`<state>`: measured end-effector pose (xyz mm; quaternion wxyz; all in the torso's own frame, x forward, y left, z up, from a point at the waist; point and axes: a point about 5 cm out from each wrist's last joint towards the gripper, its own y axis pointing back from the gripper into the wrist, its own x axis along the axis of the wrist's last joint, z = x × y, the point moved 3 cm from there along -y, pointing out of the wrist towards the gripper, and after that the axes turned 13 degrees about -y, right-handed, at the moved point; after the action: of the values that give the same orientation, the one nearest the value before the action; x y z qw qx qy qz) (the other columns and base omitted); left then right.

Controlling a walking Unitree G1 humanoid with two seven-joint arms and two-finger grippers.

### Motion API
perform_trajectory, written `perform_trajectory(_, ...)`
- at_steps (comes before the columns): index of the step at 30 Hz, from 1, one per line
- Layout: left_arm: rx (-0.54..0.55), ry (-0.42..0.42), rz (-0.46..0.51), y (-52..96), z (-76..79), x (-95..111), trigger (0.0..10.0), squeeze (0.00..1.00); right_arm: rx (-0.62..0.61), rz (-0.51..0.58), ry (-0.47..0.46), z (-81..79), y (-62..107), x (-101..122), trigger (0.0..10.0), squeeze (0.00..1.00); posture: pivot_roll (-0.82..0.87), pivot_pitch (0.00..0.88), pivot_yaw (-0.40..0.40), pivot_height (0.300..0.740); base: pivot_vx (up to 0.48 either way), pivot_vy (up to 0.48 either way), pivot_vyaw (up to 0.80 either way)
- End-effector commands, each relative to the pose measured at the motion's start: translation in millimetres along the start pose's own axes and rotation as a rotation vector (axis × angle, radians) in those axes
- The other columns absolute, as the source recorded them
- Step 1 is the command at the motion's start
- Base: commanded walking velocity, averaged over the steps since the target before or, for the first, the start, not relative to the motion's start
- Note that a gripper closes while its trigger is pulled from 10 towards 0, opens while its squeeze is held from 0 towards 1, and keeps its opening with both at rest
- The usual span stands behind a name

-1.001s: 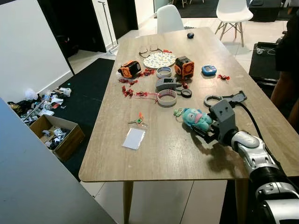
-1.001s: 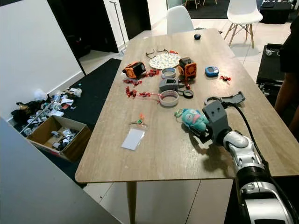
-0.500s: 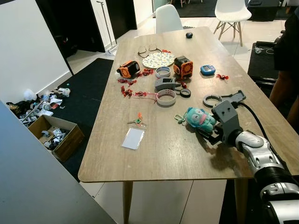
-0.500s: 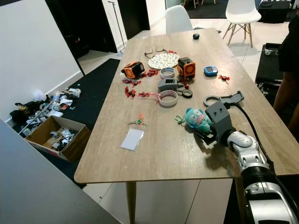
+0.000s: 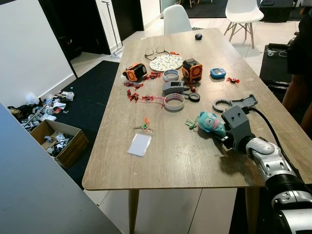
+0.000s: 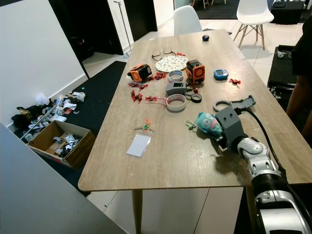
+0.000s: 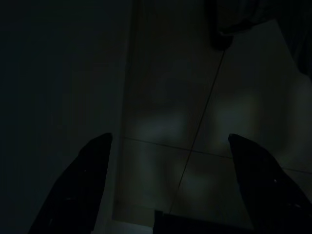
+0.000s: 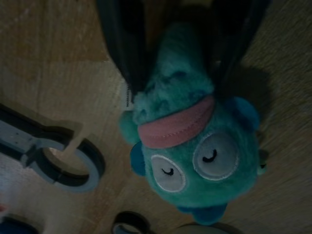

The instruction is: Hang keys on a hook

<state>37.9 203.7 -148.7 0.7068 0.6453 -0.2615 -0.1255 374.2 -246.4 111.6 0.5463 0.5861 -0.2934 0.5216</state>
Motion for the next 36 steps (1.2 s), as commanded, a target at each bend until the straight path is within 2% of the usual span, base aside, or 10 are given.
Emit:
perform_trajectory(1,0.027,-0.003,-0.023,4.4,-10.4,-9.7,10.0,0.0,-0.002,-0.015,-0.001,-1.5,-0.3,-2.9,0.0,0.0,-0.15,0.054,0.123,0.74,0.0,0.0,0.0)
perform_trajectory(7,0.029,-0.002,-0.02,4.4,-10.9,-8.8,10.0,0.0,-0.043,0.105,-0.018,1.3,-0.6,15.7,0.0,0.0,-0.15,0.051,0.124,0.74,0.0,0.0,0.0)
perform_trajectory(9,0.033,0.005,-0.015,4.4,-11.5,-8.1,10.0,0.0,-0.012,0.271,-0.075,-3.3,2.3,42.0,0.0,0.0,-0.15,0.049,0.125,0.74,0.0,0.0,0.0)
perform_trajectory(14,0.04,0.03,0.002,4.4,-12.5,-6.0,10.0,0.0,0.065,0.401,-0.093,-14.4,7.2,66.1,0.0,0.0,-0.15,0.045,0.128,0.74,0.0,0.0,0.0)
perform_trajectory(17,0.039,0.041,0.014,4.3,-12.5,-4.5,10.0,0.0,0.049,0.435,-0.042,-16.1,8.4,74.8,4.0,0.0,-0.15,0.041,0.126,0.74,0.0,0.0,0.0)
perform_trajectory(18,0.038,0.045,0.017,4.3,-12.5,-4.1,10.0,0.0,0.017,0.431,0.015,-15.5,8.0,77.5,8.9,0.0,-0.15,0.041,0.126,0.74,0.0,0.0,0.0)
perform_trajectory(20,0.038,0.049,0.02,4.2,-12.5,-3.7,10.0,0.0,-0.018,0.428,0.08,-14.8,7.5,80.1,8.9,0.0,-0.15,0.041,0.126,0.74,0.0,0.0,0.0)
perform_trajectory(21,0.038,0.053,0.024,4.2,-12.6,-3.1,10.0,0.0,-0.039,0.422,0.129,-15.1,6.7,81.6,10.0,0.0,-0.15,0.038,0.126,0.74,0.0,0.0,0.0)
perform_trajectory(27,0.038,0.088,0.055,4.1,-12.7,0.4,10.0,0.0,-0.18,0.422,0.365,-12.0,6.5,94.1,10.0,0.0,-0.15,0.035,0.123,0.74,0.0,0.0,0.0)
perform_trajectory(36,0.04,0.19,0.12,4.5,-12.6,5.9,10.0,0.0,-0.001,0.463,0.255,-42.3,1.9,92.3,10.0,0.0,-0.15,0.033,0.123,0.74,0.0,0.0,0.0)
